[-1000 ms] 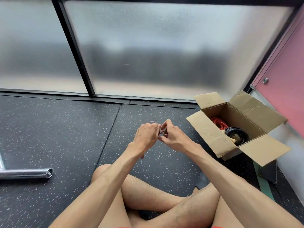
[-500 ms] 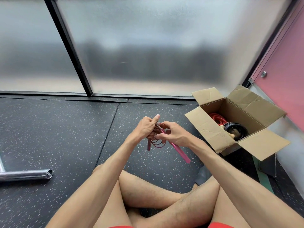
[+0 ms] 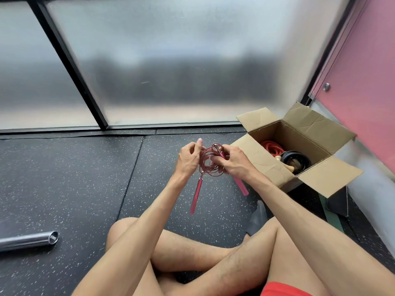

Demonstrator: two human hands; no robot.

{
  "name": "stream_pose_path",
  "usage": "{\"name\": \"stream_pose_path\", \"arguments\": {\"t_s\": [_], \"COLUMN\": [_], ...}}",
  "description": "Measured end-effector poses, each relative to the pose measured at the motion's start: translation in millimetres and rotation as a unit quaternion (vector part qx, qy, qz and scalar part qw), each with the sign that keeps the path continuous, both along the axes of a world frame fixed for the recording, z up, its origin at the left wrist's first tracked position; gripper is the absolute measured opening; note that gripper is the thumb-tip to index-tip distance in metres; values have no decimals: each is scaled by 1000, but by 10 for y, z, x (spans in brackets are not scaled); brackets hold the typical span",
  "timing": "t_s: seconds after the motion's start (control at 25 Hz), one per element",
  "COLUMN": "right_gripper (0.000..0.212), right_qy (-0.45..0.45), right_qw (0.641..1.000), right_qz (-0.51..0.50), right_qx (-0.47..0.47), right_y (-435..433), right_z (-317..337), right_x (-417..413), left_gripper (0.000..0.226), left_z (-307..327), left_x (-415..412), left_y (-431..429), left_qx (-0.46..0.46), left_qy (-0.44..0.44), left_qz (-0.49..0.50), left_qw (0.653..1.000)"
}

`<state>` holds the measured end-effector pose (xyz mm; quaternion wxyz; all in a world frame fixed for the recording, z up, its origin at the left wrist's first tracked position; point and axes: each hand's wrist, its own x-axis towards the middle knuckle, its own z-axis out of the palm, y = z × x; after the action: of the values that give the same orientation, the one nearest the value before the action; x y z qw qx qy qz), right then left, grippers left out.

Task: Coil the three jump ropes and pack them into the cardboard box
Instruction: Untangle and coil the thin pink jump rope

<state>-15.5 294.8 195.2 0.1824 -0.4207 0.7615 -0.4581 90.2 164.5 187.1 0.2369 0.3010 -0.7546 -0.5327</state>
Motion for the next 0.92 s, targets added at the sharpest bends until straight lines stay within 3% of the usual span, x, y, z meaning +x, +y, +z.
{"name": "stream_pose_path", "arguments": {"t_s": [0.12, 0.36, 0.52, 0.6, 0.76, 0.92], "right_gripper": [12, 9, 9, 12, 15, 14], "right_qy": [-20, -28, -60, -56, -70, -77], "right_qw": [999, 991, 983, 983, 981, 971], "right_qz": [-38, -129, -172, -174, -178, -223], "right_qx": [3, 9, -14, -19, -45, -45], "right_y": [155, 386, 570, 643, 783, 877], "right_z": [-99, -282, -298, -268, -197, -257], "right_x": [-151, -469, -728, -835, -1024, -1215], "left_gripper": [53, 78, 32, 54, 21, 17], "left_z": [-131, -727, -835, -853, -930, -890], "left_x": [-67, -376, -678, -850, -1187, -1365], "left_y": [151, 417, 683, 763, 910, 883], "left_qx": [118, 198, 163, 135, 78, 117], "left_qy": [-12, -82, -89, -96, -48, 5], "left_qz": [-44, -132, -149, -183, -165, -123], "left_qw": [992, 968, 971, 969, 982, 985]}}
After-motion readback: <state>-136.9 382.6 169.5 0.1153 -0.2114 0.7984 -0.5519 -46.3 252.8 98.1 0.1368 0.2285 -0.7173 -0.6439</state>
